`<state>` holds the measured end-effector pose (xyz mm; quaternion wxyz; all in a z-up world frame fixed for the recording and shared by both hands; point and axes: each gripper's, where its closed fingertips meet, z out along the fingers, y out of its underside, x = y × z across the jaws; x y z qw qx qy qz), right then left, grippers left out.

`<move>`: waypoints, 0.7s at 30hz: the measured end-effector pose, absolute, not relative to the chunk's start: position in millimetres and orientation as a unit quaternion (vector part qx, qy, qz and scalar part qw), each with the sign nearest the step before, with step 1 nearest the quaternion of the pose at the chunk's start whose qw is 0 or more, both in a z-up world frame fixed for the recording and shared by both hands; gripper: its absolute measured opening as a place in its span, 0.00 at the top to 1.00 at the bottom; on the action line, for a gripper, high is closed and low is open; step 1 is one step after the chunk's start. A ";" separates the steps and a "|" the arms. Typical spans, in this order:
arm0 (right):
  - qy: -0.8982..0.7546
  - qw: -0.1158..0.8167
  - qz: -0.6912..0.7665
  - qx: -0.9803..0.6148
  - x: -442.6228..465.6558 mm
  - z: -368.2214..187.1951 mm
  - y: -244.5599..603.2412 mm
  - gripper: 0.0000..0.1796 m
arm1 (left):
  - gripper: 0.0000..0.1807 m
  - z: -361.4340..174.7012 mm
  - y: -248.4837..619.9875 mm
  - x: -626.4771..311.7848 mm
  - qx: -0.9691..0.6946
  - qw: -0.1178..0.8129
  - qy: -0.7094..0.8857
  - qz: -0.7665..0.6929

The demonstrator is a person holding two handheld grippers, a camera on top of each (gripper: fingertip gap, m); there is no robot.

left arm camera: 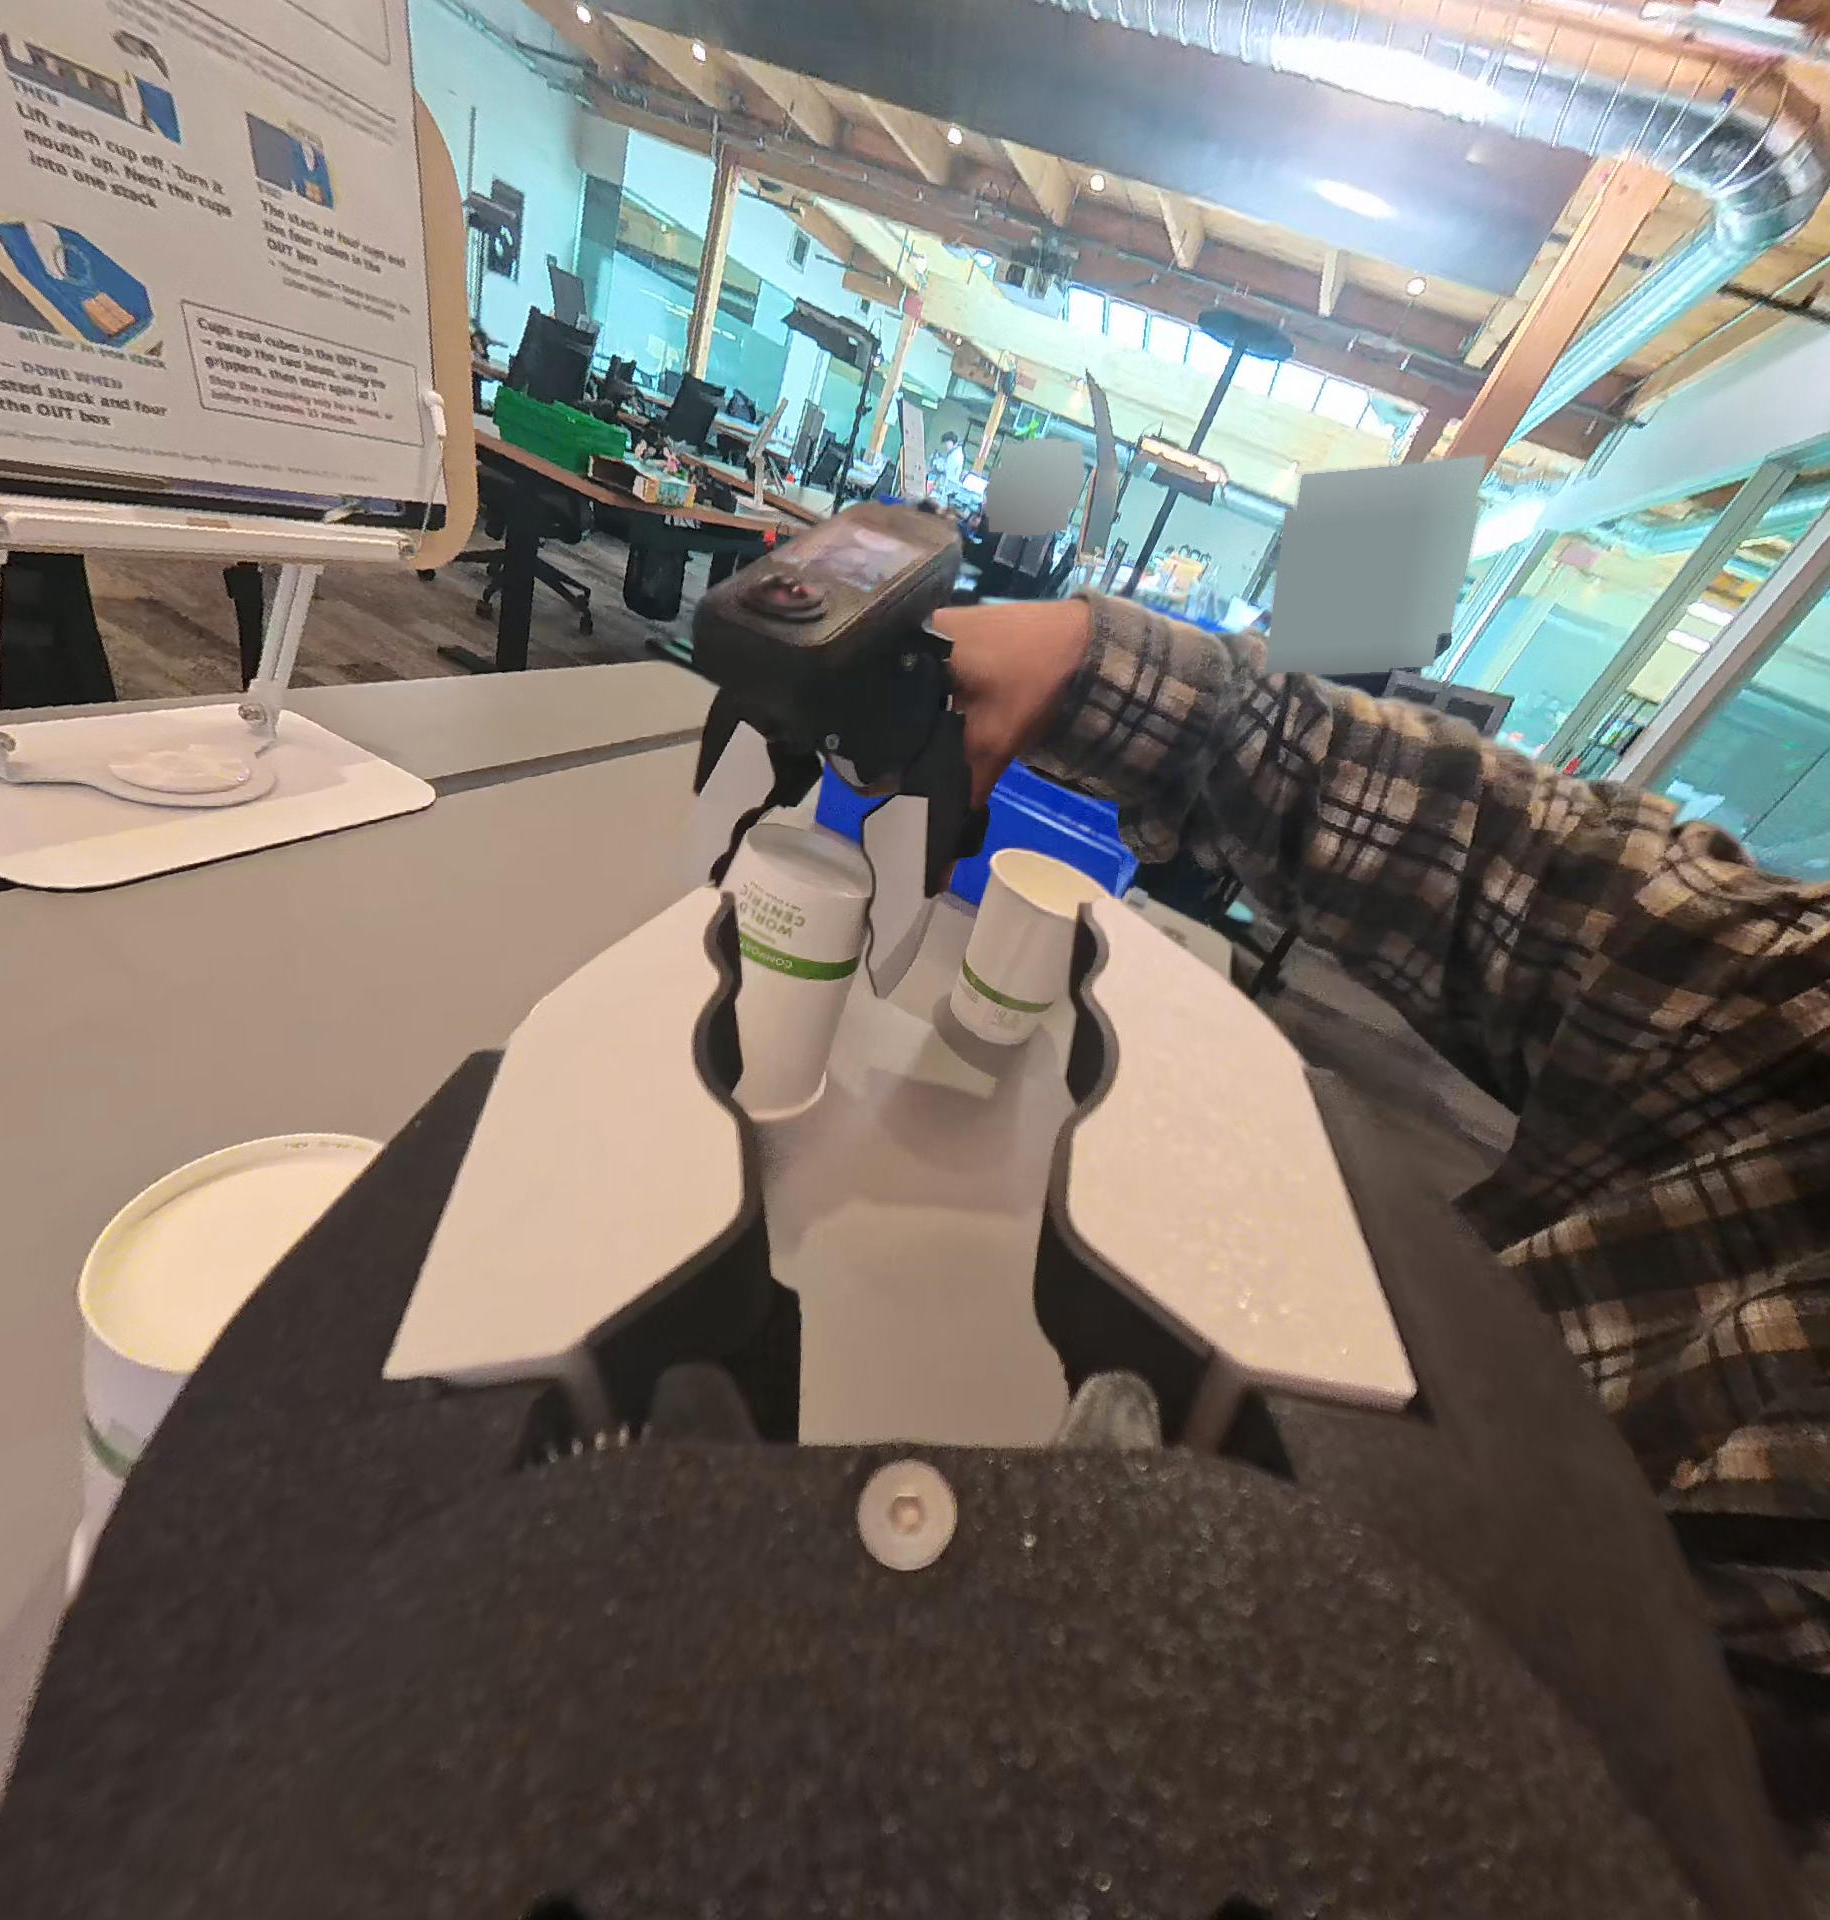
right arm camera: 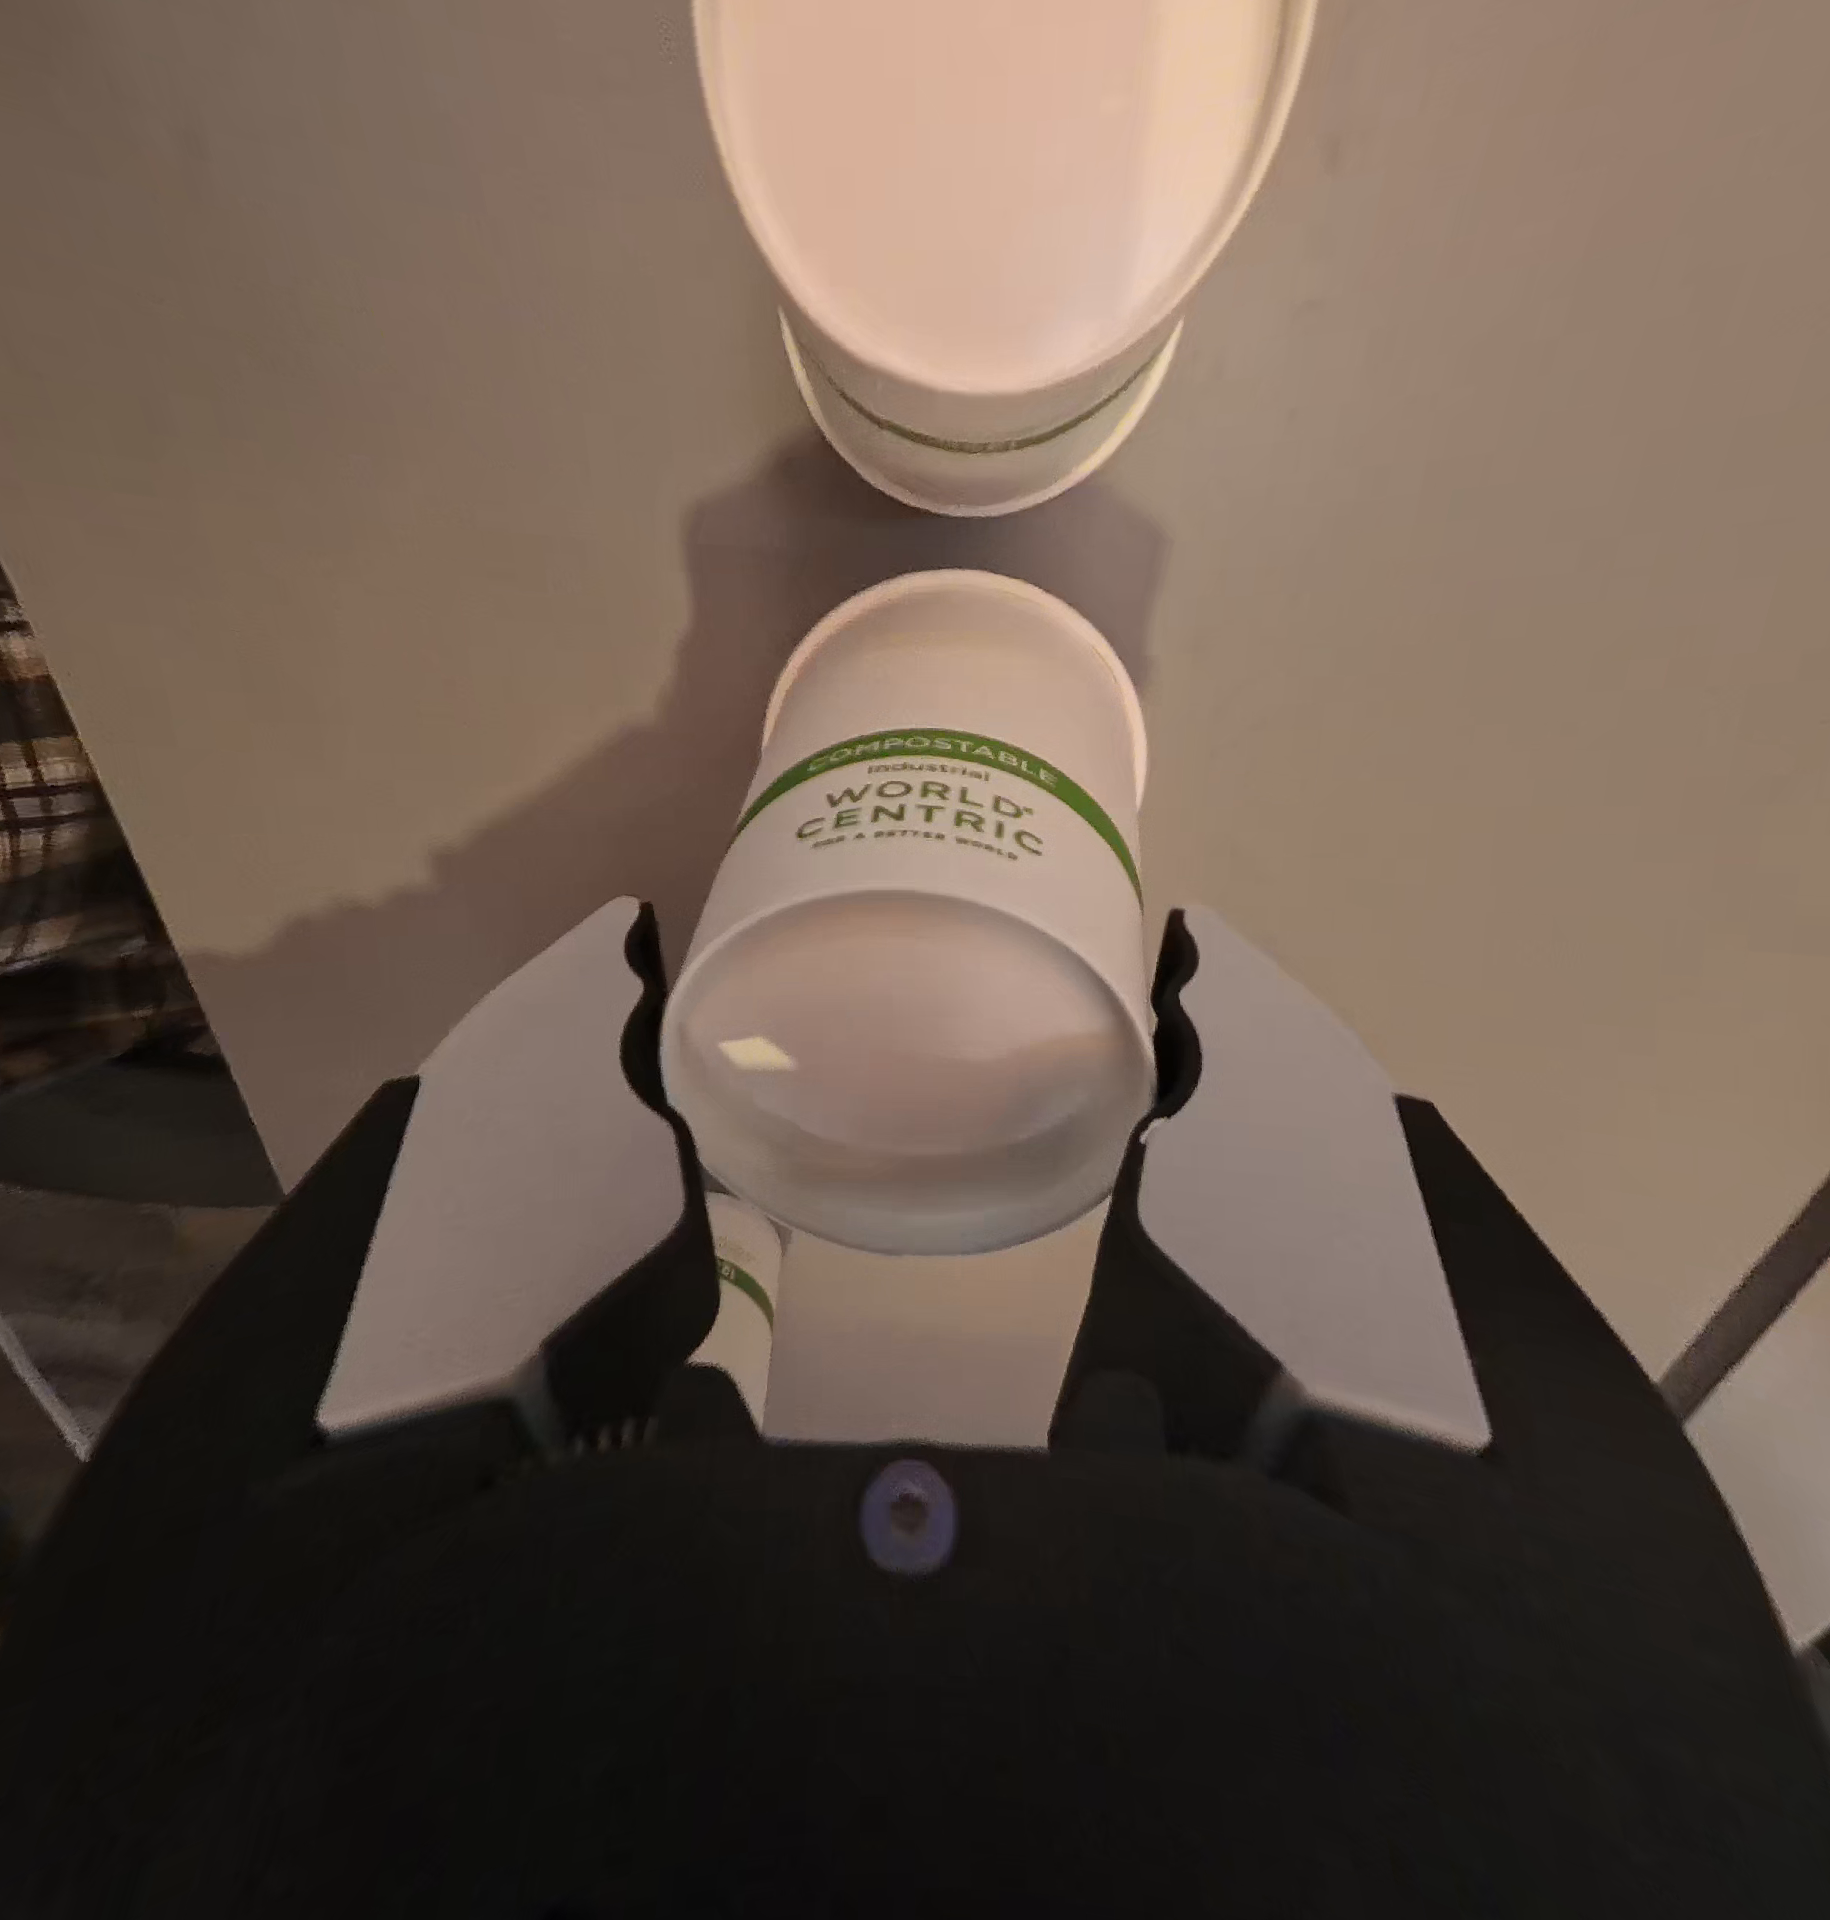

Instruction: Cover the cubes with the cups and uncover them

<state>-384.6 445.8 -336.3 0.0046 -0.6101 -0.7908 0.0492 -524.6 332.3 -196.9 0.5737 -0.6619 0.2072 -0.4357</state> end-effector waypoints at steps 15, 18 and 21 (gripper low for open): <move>-0.511 0.516 0.400 -0.560 -353.0 -207.3 379.5 0.50 | 0.68 -204.6 336.3 -461.1 -0.640 0.521 0.203 -0.527; -0.455 0.552 0.444 -0.539 -350.1 -217.2 365.3 0.50 | 0.69 -208.2 335.3 -429.7 -0.639 0.489 0.217 -0.552; -0.441 0.555 0.476 -0.521 -352.4 -223.8 354.5 0.50 | 0.69 -208.3 332.3 -406.9 -0.639 0.468 0.234 -0.563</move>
